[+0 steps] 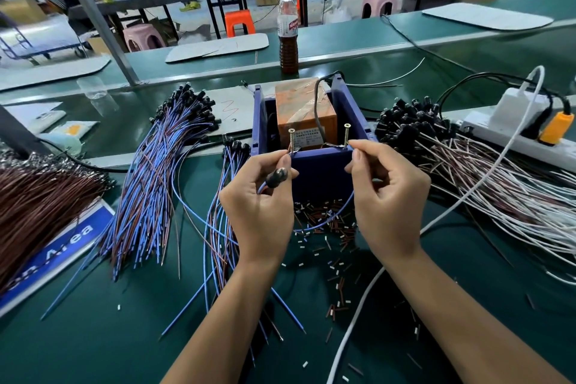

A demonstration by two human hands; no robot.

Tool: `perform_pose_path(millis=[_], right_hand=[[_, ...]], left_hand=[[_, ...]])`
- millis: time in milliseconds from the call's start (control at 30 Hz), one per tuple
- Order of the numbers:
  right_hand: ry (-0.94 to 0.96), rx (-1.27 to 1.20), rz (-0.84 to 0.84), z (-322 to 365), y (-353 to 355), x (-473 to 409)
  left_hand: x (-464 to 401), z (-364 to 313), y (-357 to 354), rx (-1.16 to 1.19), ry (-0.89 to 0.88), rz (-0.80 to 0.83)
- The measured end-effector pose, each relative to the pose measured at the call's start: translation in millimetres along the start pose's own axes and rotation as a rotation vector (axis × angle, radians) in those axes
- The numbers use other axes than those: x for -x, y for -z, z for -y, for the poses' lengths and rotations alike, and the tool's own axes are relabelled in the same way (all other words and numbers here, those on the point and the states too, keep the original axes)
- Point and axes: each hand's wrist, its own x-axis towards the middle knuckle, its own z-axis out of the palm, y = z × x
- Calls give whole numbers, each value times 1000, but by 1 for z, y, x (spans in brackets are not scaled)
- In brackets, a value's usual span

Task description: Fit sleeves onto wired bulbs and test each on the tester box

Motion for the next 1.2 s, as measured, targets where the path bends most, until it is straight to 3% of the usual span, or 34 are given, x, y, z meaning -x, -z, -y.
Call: perform_pose_path(millis=[567, 1200], right_hand=[[6, 8, -34, -2, 0, -1], [-18, -4, -31, -1, -1, -2]], left_hand=[[2, -4, 2, 1, 71, 3], [2, -7, 2, -29, 19, 4]])
